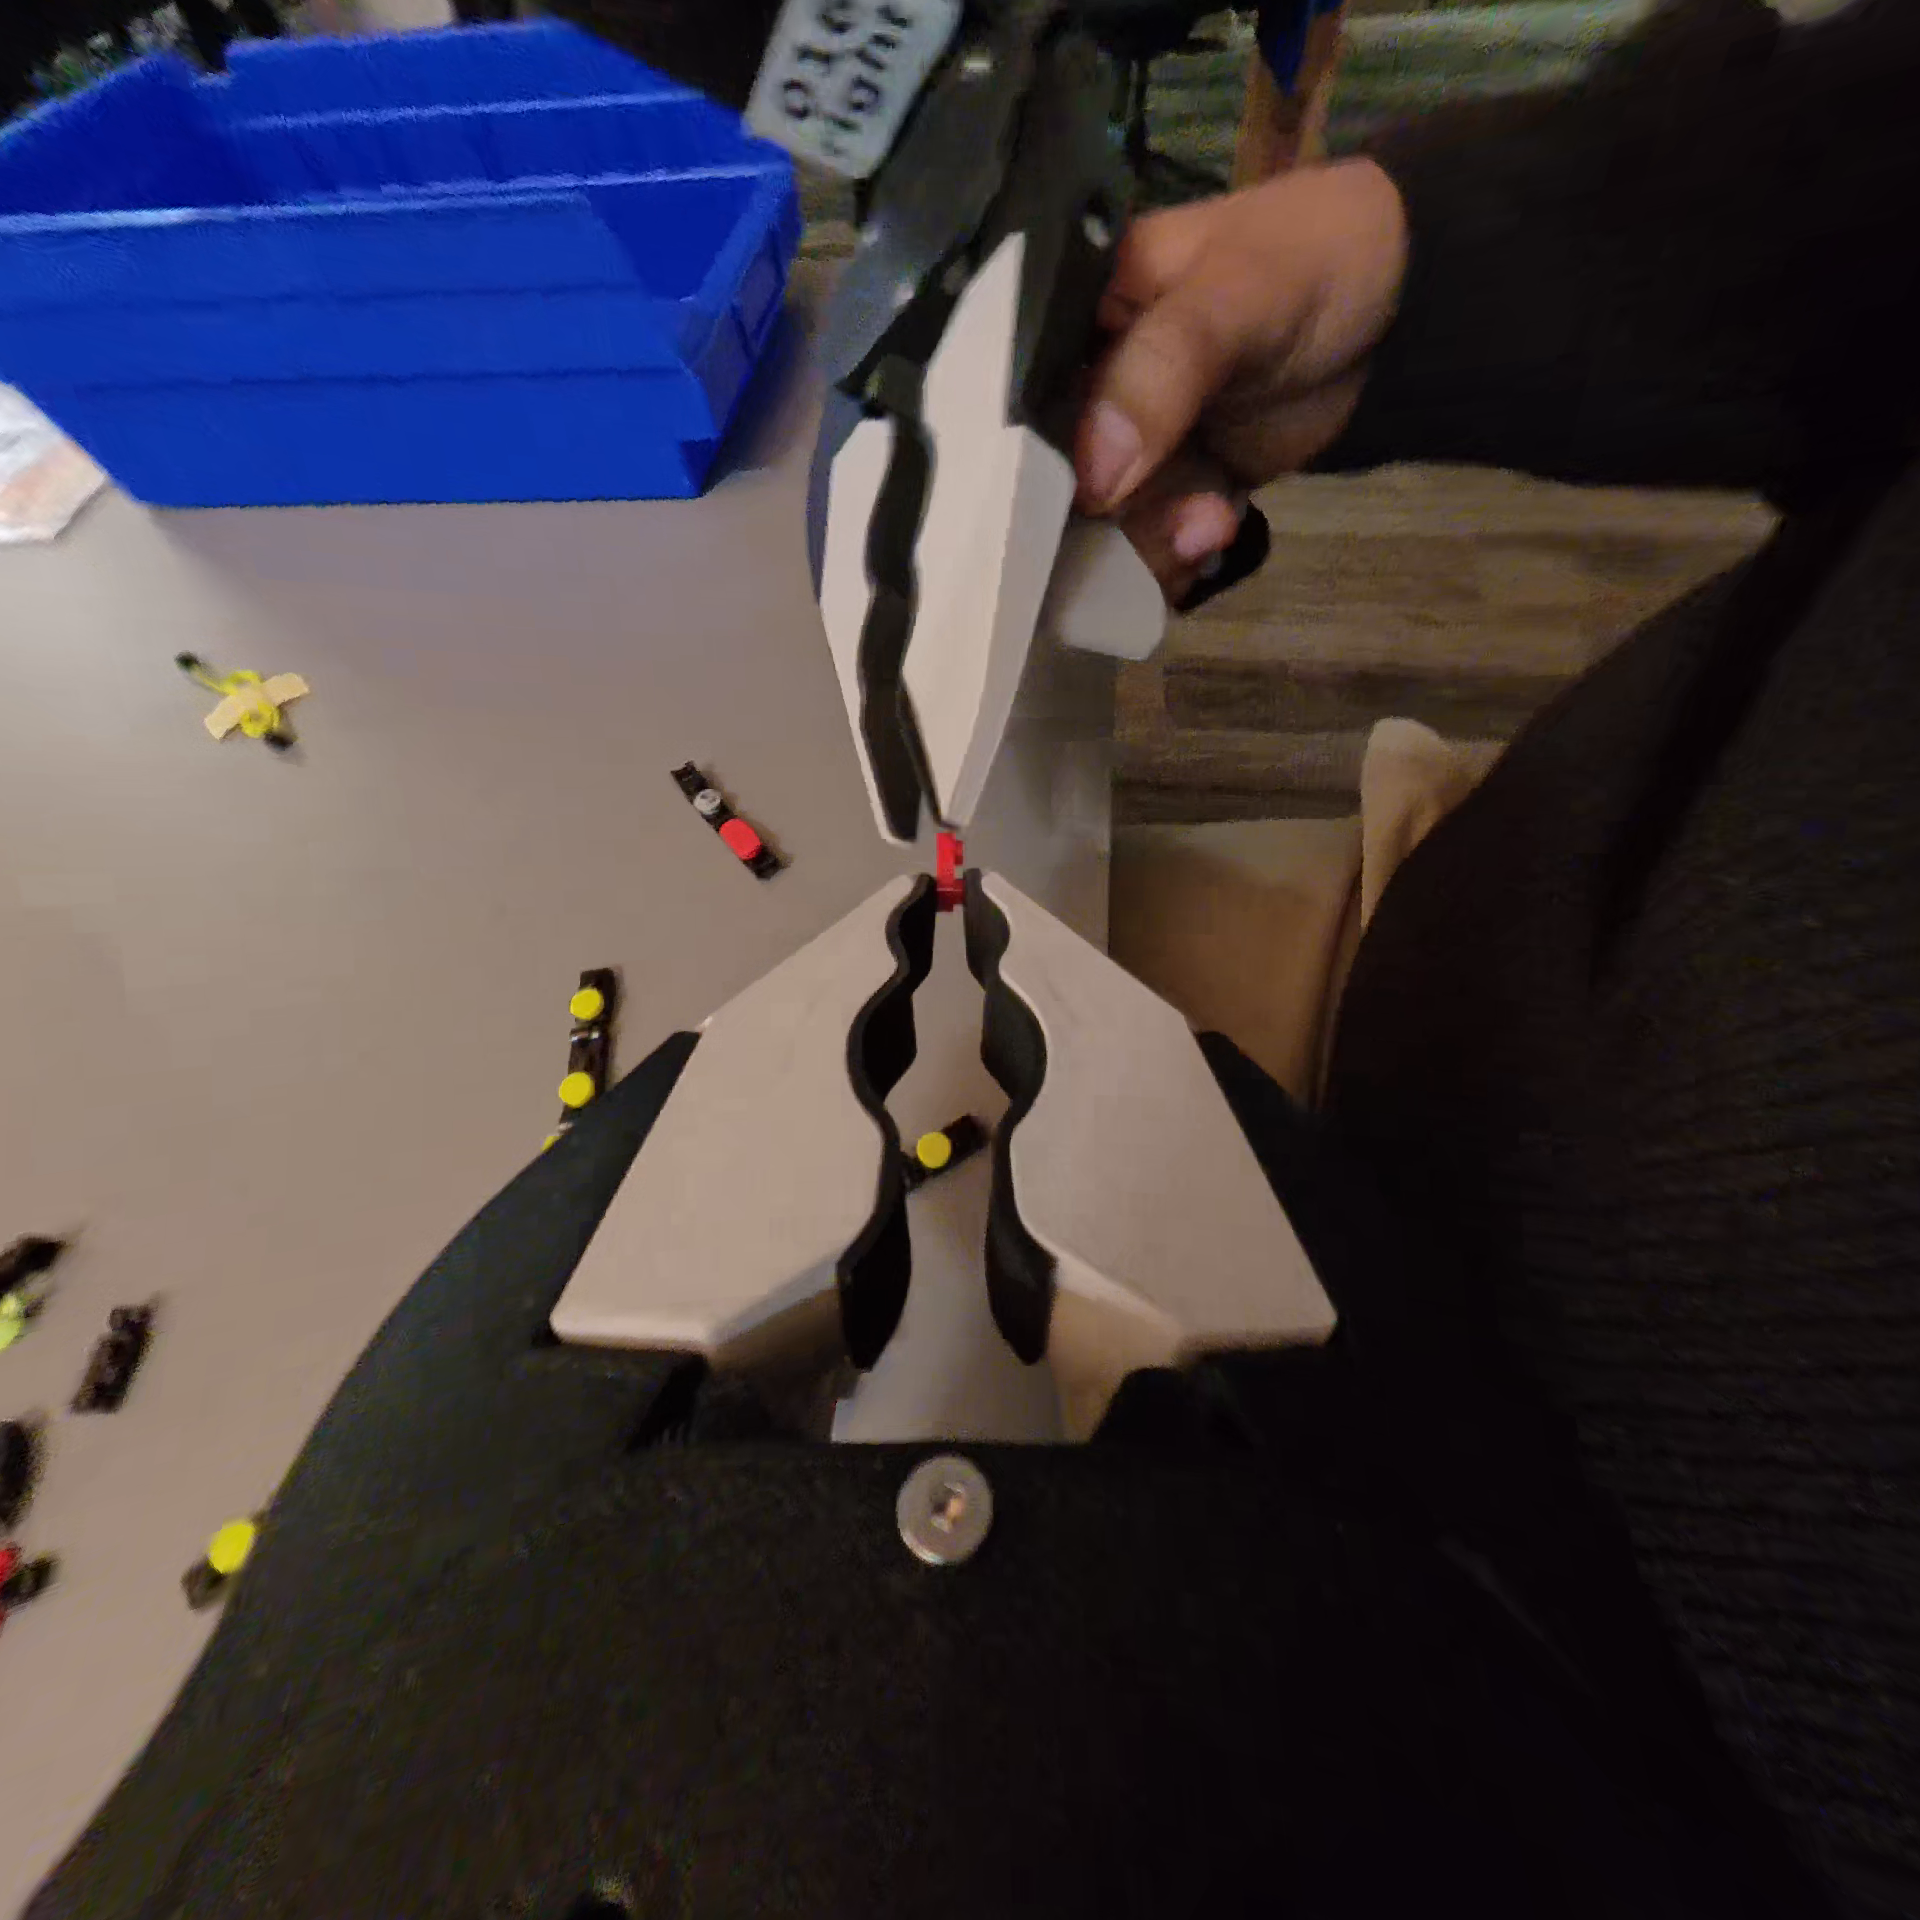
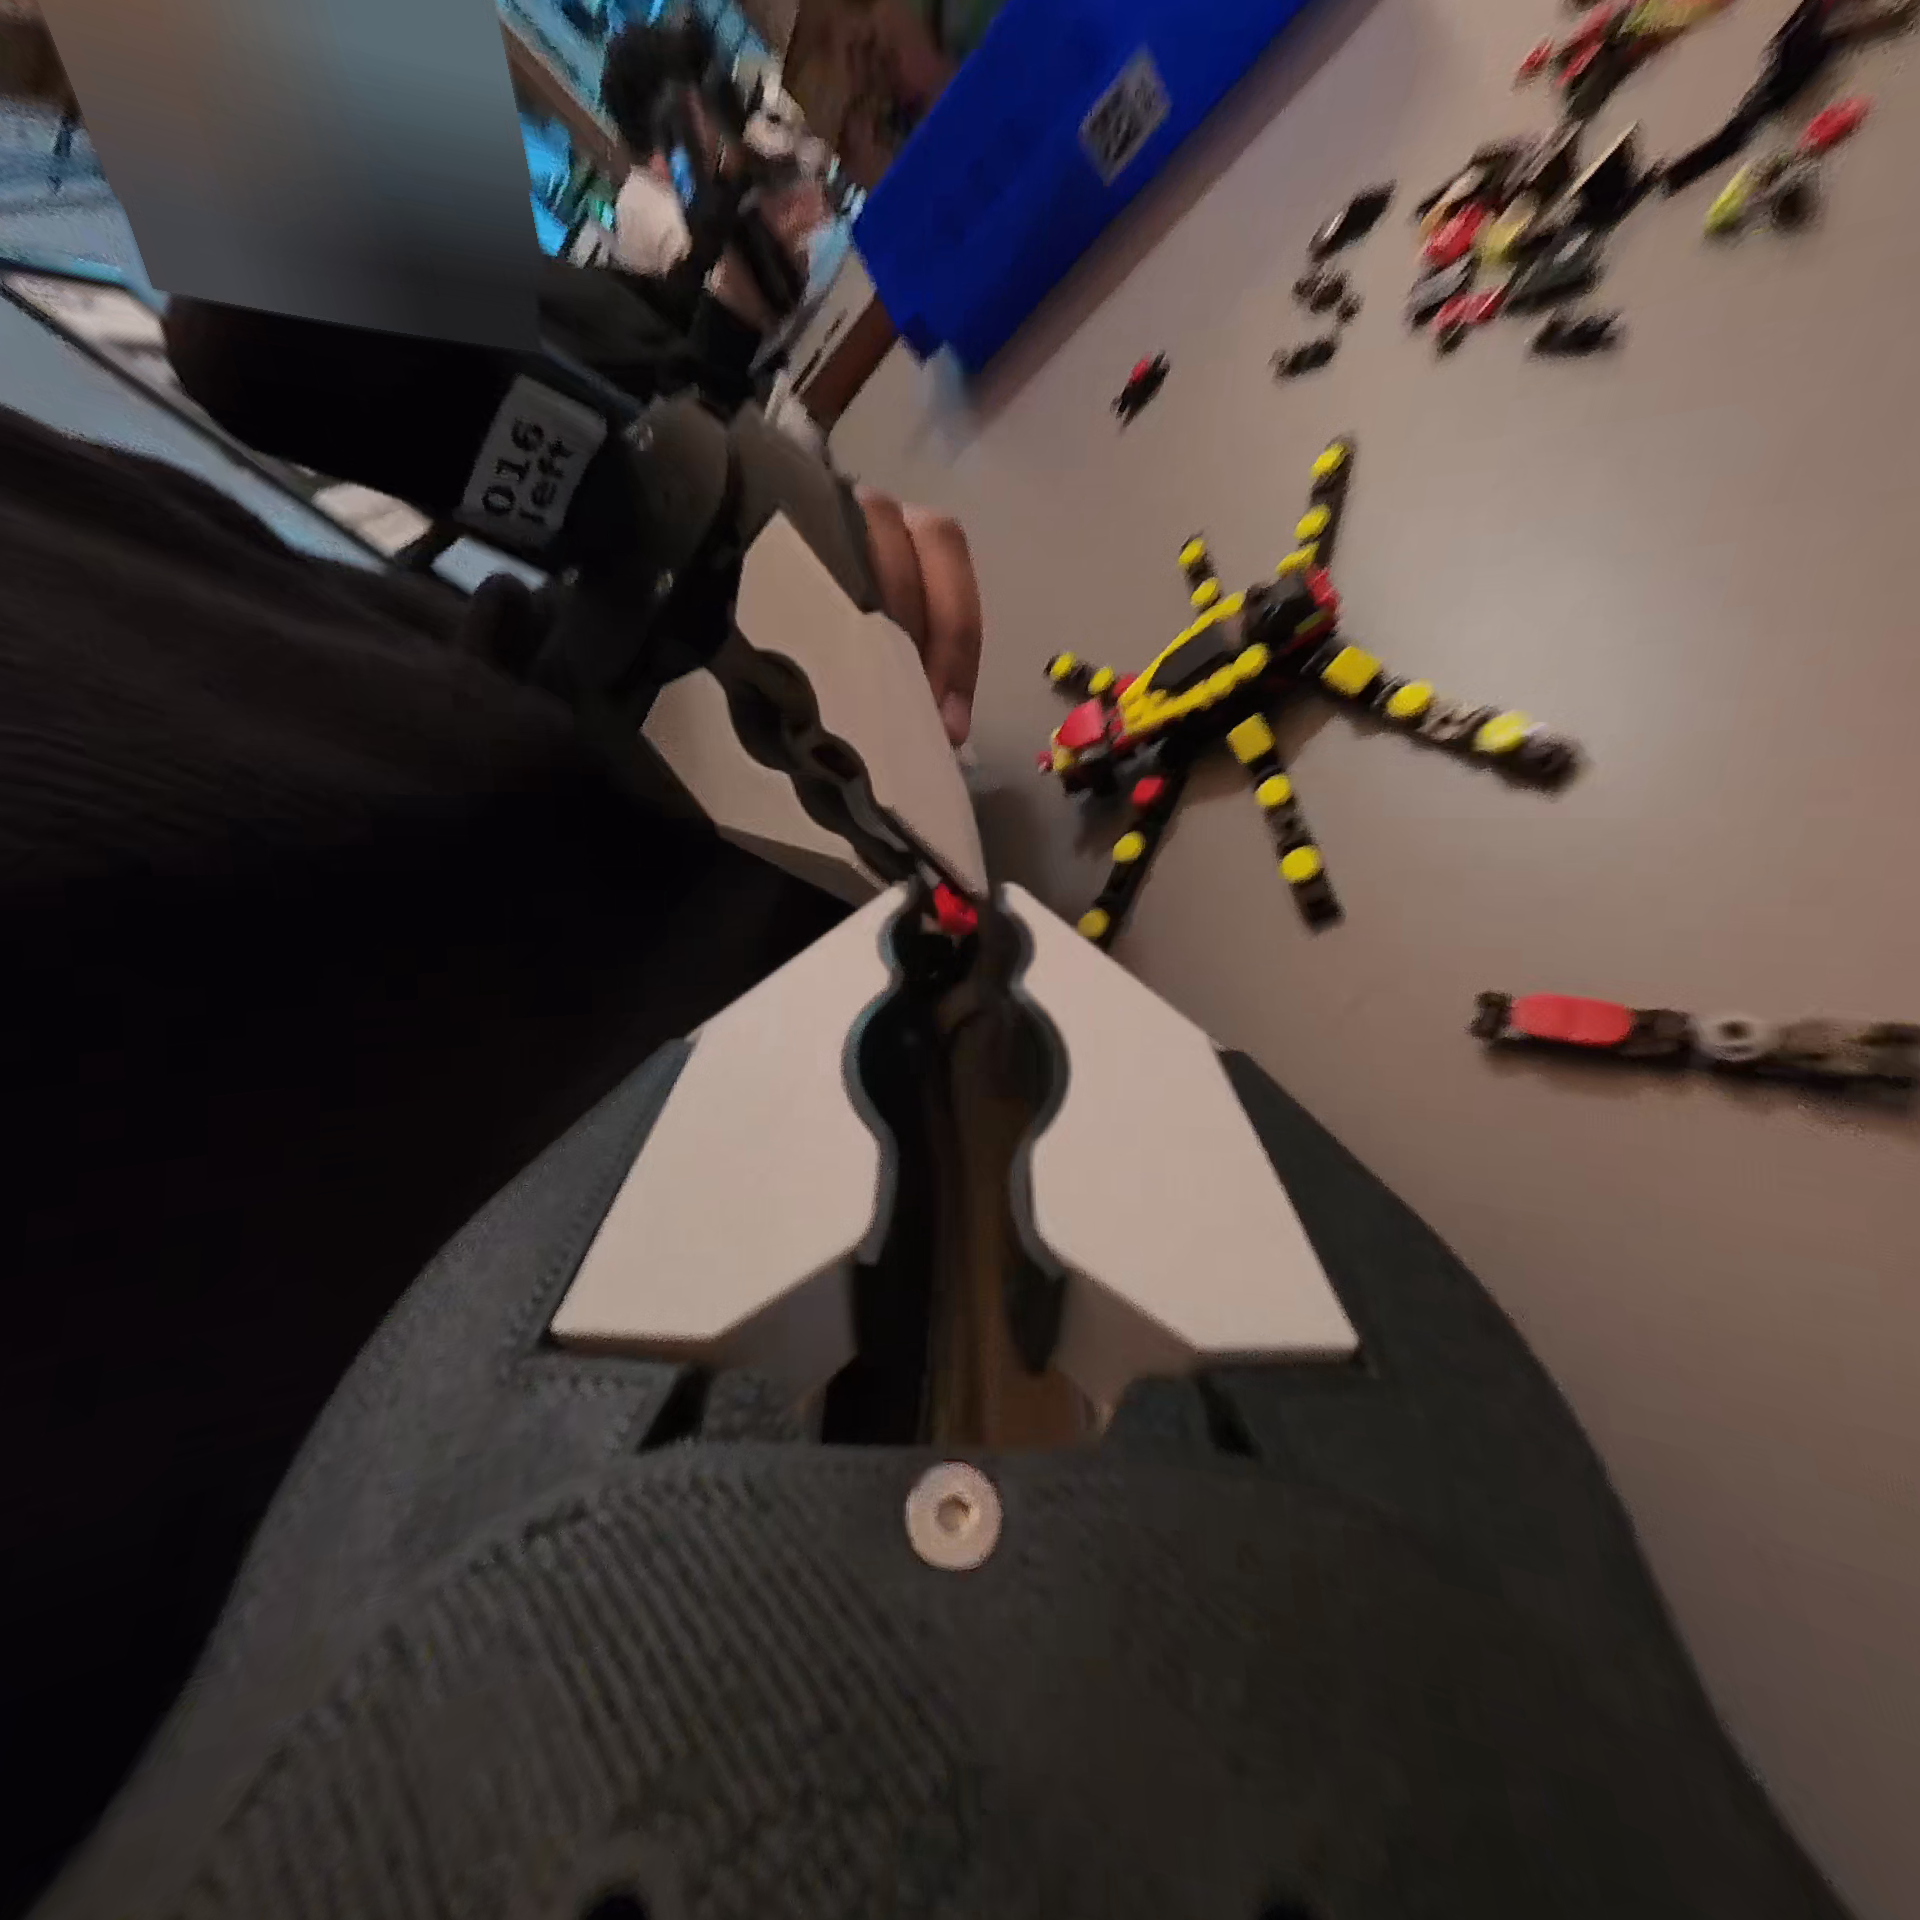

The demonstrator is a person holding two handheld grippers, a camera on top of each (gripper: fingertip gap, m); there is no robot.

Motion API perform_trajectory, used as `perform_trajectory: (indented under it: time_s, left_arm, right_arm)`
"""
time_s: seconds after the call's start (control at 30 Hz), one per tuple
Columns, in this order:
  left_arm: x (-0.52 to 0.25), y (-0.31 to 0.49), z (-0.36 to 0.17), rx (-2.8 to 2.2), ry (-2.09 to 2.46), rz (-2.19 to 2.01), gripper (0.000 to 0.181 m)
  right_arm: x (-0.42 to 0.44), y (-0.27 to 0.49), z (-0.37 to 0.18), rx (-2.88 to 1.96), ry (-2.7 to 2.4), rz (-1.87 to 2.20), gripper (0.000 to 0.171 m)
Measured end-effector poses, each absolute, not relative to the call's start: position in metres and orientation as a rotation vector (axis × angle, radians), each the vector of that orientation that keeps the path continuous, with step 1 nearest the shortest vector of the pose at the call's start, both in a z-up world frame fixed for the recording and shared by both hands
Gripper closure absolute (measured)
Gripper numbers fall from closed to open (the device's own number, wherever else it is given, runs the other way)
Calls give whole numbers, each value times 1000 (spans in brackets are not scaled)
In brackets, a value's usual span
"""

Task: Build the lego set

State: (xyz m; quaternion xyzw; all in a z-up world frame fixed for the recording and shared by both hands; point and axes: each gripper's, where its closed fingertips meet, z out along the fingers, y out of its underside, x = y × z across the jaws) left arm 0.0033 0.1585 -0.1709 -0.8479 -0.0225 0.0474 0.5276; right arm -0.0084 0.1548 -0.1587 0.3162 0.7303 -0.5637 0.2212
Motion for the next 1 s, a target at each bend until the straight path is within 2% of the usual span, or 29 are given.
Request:
perform_trajectory:
  time_s: [0.13,0.23,0.3,0.4,0.6,1.0]
  left_arm:
    - [-14,157,-163,-1918,-367,-127,178]
    - [-22,157,-142,-1639,-678,-547,178]
    - [-30,155,-128,-1393,-839,-834,179]
    - [-34,152,-128,-1227,-952,-1031,179]
    - [-25,156,-125,-1148,-979,-1151,178]
    - [-28,157,-132,-1166,-1005,-1116,178]
  right_arm:
    - [-36,169,-135,941,2106,-1831,148]
    - [-48,176,-125,872,2514,-1977,136]
    - [-47,173,-123,728,2853,-1964,139]
    - [-41,161,-122,497,3174,-1924,144]
    - [-36,144,-138,322,3333,-1763,154]
    - [-38,144,-139,393,3267,-1790,158]
